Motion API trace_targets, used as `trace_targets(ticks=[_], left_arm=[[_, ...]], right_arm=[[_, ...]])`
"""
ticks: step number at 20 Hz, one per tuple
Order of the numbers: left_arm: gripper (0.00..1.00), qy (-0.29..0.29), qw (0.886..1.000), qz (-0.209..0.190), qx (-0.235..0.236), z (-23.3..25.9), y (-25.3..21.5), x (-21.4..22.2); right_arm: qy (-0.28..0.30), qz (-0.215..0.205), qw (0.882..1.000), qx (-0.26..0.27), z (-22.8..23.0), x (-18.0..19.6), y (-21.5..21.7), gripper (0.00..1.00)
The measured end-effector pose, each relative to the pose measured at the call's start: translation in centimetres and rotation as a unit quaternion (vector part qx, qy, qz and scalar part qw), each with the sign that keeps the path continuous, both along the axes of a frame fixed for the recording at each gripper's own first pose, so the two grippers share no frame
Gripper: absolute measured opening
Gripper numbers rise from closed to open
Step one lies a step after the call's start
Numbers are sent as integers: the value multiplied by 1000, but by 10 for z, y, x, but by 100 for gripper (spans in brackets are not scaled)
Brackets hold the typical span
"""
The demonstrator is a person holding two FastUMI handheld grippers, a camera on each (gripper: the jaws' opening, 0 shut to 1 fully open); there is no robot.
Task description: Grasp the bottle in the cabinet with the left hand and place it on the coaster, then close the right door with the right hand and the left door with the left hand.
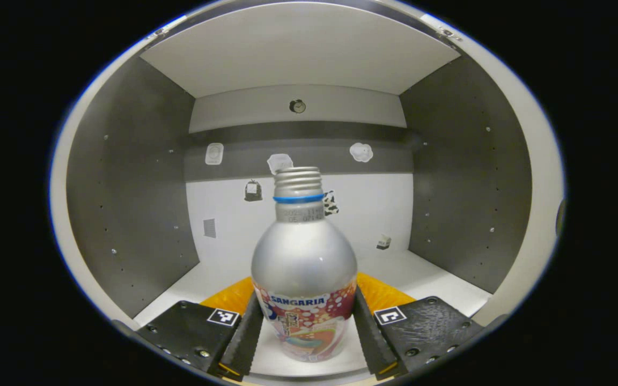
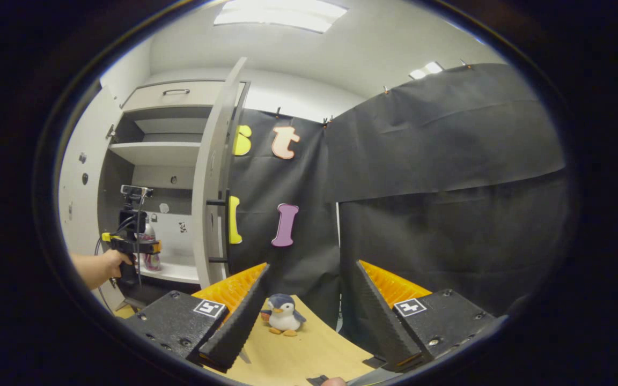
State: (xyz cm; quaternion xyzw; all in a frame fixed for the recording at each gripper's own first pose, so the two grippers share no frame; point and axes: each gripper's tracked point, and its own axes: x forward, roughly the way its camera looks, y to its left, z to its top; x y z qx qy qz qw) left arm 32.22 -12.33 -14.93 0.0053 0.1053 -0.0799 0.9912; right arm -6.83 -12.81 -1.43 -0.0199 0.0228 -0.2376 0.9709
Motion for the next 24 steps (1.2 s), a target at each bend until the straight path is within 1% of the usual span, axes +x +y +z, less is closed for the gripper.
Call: trace_targets(ticks=[1,4,5,6,7,8,11,13,15,16,17,18,19,20,21,22,23,24], left_arm=[[80,-3,1000,0,-3,3,1,-4],[80,-7,1000,6,-11,14,5,-24],[76,-10,1000,7,-9,17,7,-30],[76,-14,1000,8,-5,18,10,-36],[70,-20,1000,6,-2,20,10,-45],[78,-26,1000,8,3,20,13,-54],[78,-37,999,14,14,22,19,-81],[70,-55,998,21,22,26,24,-95],[78,-62,997,27,36,21,31,-113],[74,-63,997,27,39,18,32,-123],[77,-63,997,28,41,16,33,-132],[78,-64,997,28,40,14,34,-141],[78,-64,997,29,40,12,35,-148],[74,-67,996,29,42,10,36,-157],[78,-72,996,28,46,8,37,-164],[77,-73,996,29,52,5,39,-170],[74,-71,996,29,54,1,40,-178],[74,-67,996,29,53,-5,41,-184]], right_arm=[[1,3,1000,1,0,0,0,99],[2,17,1000,2,-1,2,4,99],[2,22,1000,1,-1,2,6,99],[3,28,1000,1,-2,2,8,99],[4,33,999,2,-3,3,10,99],[5,40,999,4,-4,5,12,99],[9,61,998,5,-6,12,19,99],[11,73,997,5,-7,17,23,99],[19,87,996,10,-13,21,29,99],[22,94,995,11,-16,23,32,99],[24,100,995,11,-16,26,35,99],[25,106,994,11,-18,28,39,99],[27,112,993,10,-18,31,42,99],[29,117,993,10,-20,34,44,99],[31,121,992,11,-21,35,46,99],[33,124,992,12,-24,36,47,99],[35,127,991,14,-26,37,50,99],[37,131,991,16,-28,38,51,99]])
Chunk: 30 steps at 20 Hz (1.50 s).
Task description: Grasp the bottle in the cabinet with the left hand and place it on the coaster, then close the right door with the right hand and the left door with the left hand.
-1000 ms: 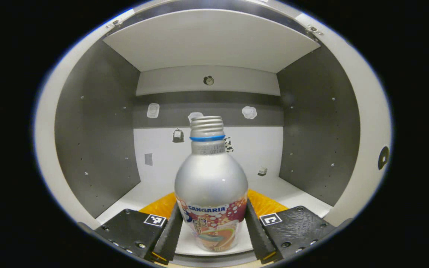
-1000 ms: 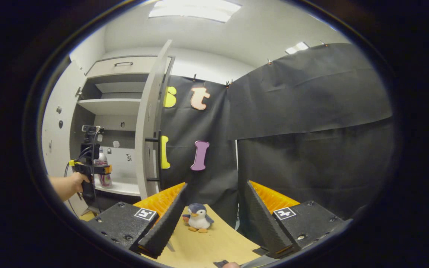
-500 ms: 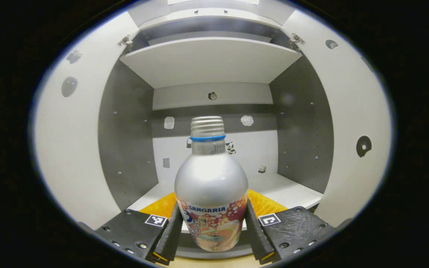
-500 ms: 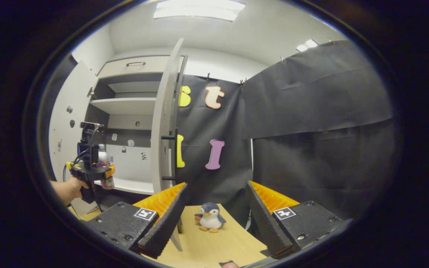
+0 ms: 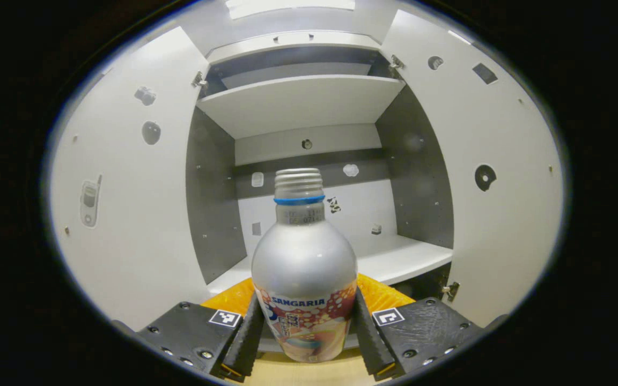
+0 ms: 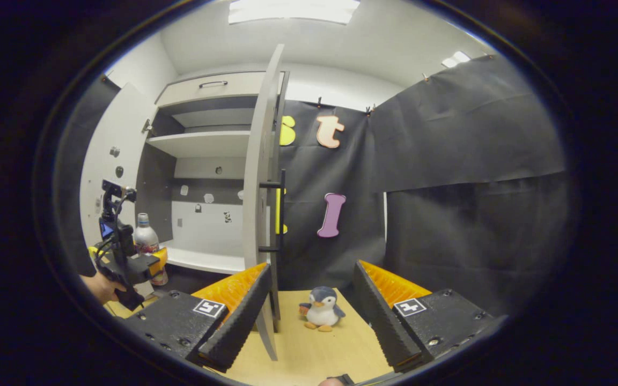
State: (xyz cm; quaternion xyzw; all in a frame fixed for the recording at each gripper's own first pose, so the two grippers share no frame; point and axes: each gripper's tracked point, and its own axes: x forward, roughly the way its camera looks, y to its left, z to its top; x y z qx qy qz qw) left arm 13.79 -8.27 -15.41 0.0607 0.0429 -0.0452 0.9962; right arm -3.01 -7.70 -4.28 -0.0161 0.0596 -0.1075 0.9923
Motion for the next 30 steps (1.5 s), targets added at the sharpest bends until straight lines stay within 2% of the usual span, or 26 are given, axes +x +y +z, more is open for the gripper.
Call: trace_targets(ticks=[1,4,6,7,8,9,10,11,12,13,15,19,24,25,26,30], left_arm=[[77,5,1000,-1,-2,-5,0,-6],[74,14,1000,2,-7,-16,3,-23],[74,22,1000,4,-6,-24,4,-35],[77,27,1000,2,-9,-28,4,-41],[74,31,999,-1,-11,-31,0,-49],[77,34,999,-3,-14,-33,-2,-57],[74,35,999,-7,-12,-35,-4,-63],[78,37,999,-9,-9,-39,-4,-69],[78,44,999,-16,-6,-45,-8,-76],[74,54,998,-19,-5,-53,-11,-83],[77,73,997,-27,1,-68,-16,-99],[74,106,994,-34,0,-98,-24,-122],[74,162,986,-30,4,-148,-27,-137],[78,169,985,-28,6,-156,-27,-140],[75,172,985,-26,8,-162,-26,-141],[75,181,983,-24,24,-186,-26,-148]], right_arm=[[3,3,1000,2,-2,1,2,99],[14,10,1000,4,-10,5,6,99],[19,15,1000,4,-14,7,9,99],[22,17,1000,4,-17,8,11,99],[24,19,1000,4,-20,8,11,99],[25,21,999,4,-20,9,12,99],[25,21,999,5,-21,10,13,99],[25,21,999,6,-22,12,13,99],[27,21,999,7,-24,12,13,99],[31,22,999,9,-27,14,13,99],[36,21,999,12,-31,16,12,99],[43,23,999,13,-38,18,13,99],[48,31,998,5,-45,20,18,99],[49,32,998,3,-46,20,18,99],[50,32,998,0,-48,20,18,99],[57,25,998,-2,-53,18,18,99]])
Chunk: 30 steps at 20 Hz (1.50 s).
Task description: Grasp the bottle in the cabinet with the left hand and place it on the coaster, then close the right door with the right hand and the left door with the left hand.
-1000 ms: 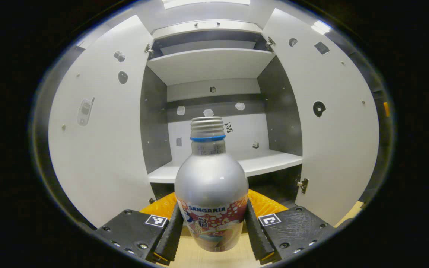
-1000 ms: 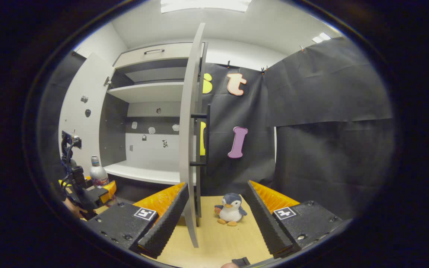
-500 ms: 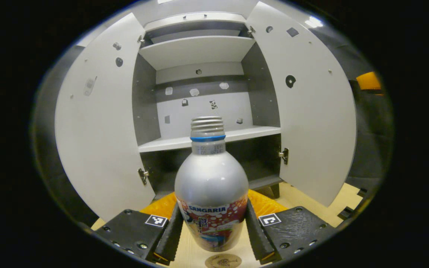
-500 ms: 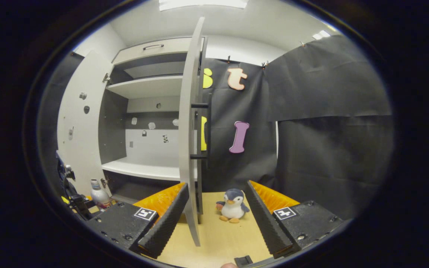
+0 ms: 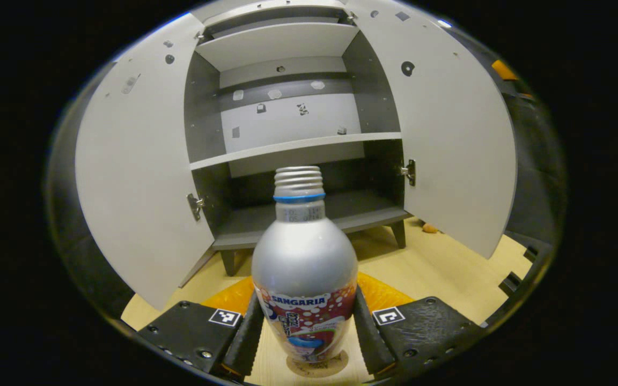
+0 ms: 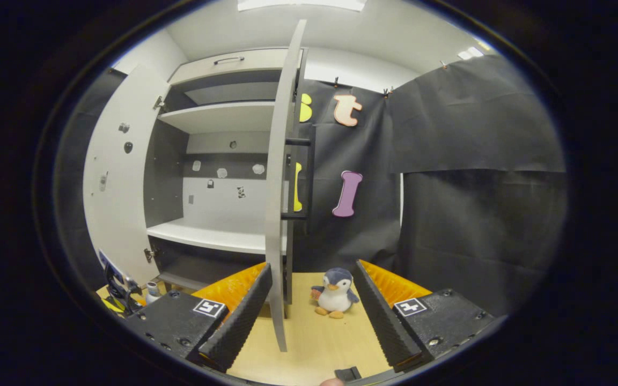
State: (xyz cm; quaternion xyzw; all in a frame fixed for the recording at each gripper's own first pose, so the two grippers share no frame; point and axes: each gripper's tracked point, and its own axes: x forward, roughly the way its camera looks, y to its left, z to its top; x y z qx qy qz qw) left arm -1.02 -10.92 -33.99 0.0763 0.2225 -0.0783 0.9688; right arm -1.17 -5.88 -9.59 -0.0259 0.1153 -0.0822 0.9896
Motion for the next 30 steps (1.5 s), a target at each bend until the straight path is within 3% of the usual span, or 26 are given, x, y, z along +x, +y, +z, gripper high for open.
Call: trace_targets(ticks=[8,9,11,14,20,22,23,25,27,30], left_arm=[[75,27,1000,4,0,-45,2,-10],[78,28,1000,4,-1,-48,2,-9],[74,30,1000,2,-1,-56,2,-3],[78,39,999,6,-7,-68,5,-1],[75,63,998,5,-10,-92,6,-14],[79,53,998,4,-18,-90,5,-10],[75,55,998,8,-22,-91,5,-10],[78,50,998,7,-27,-90,5,-9],[75,44,999,-1,-25,-90,4,-10],[80,35,999,-18,-12,-90,3,-11]], right_arm=[[30,-12,999,-16,-12,-8,6,99],[31,-14,999,-19,-12,-8,7,99],[29,-20,999,-26,-11,-5,11,100],[24,-18,999,-36,-7,-1,19,99],[38,-18,998,-49,-12,1,24,99],[43,-11,998,-53,-14,2,31,100],[43,-7,997,-57,-13,3,34,100],[44,0,997,-66,-12,5,39,100],[45,6,996,-77,-14,6,43,99],[55,5,995,-88,-20,0,37,99]])
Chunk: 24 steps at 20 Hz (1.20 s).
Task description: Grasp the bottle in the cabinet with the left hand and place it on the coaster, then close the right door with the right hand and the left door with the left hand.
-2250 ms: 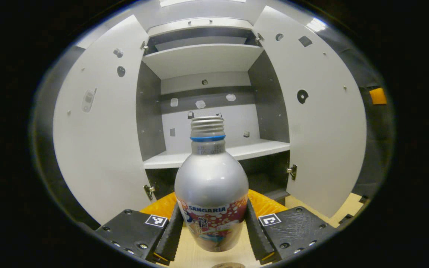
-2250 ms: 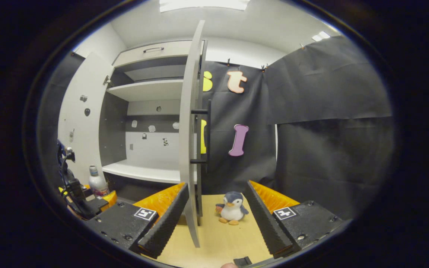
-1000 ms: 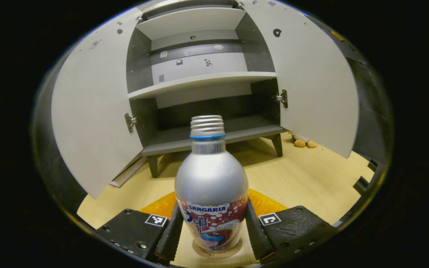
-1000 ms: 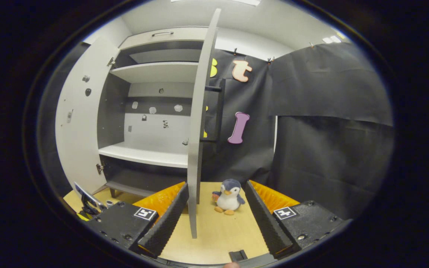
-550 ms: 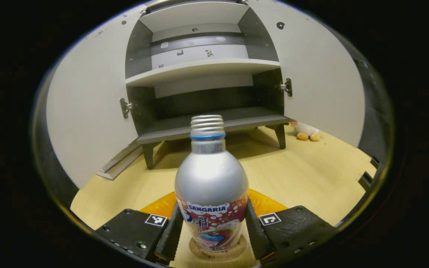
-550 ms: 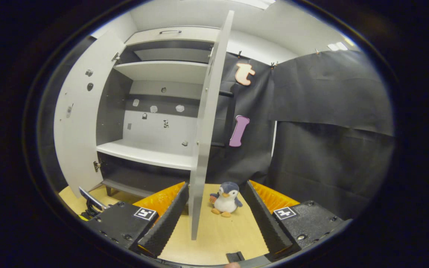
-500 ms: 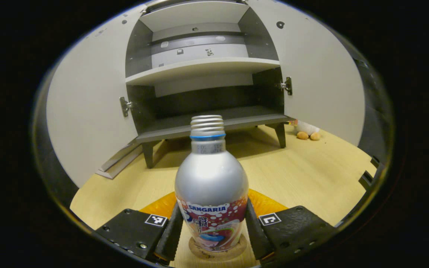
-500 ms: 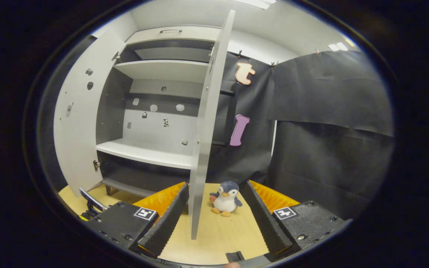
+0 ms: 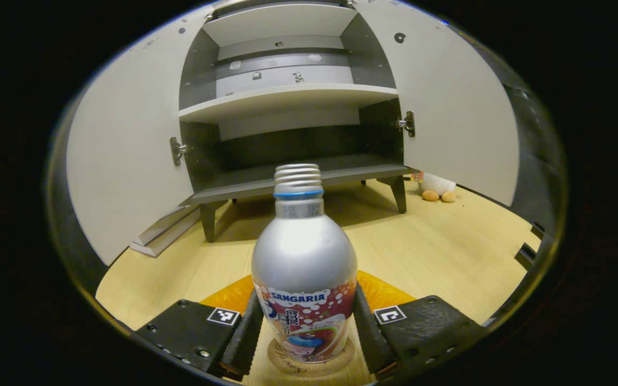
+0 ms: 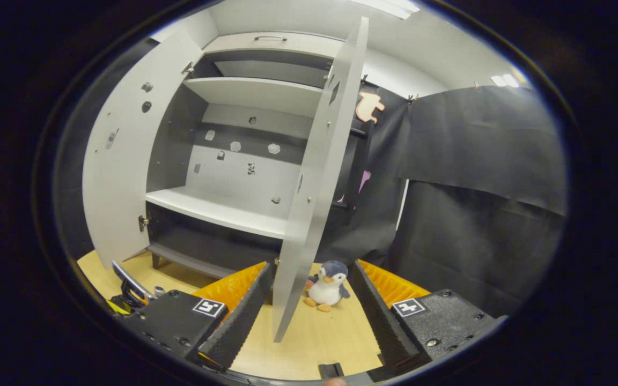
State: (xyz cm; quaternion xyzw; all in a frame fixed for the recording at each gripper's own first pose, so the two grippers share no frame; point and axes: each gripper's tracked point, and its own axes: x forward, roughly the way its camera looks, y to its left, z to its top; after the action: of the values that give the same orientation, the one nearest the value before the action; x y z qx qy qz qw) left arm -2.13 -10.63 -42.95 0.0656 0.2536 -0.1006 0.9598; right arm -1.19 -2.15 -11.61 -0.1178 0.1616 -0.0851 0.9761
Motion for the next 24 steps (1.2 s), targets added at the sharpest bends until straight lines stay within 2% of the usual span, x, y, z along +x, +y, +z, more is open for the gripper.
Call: trace_targets(ticks=[1,8,9,11,16,19,24], left_arm=[[76,-1,1000,-4,0,-1,-1,-3],[82,64,998,16,6,-26,17,-29],[88,65,998,19,10,-26,21,-31],[85,73,997,18,17,-26,25,-32],[97,66,997,15,23,-10,27,-31],[98,76,997,11,23,0,26,-35],[98,63,998,15,-10,40,22,-35]], right_arm=[[1,-1,1000,2,0,-1,-1,99],[2,-5,1000,15,1,1,-10,99],[2,-5,1000,17,1,2,-11,99],[1,-4,1000,23,2,3,-12,99],[-10,0,1000,30,7,5,-13,99],[-20,-1,999,36,10,8,-17,99],[-38,-4,998,54,16,6,-30,99]])
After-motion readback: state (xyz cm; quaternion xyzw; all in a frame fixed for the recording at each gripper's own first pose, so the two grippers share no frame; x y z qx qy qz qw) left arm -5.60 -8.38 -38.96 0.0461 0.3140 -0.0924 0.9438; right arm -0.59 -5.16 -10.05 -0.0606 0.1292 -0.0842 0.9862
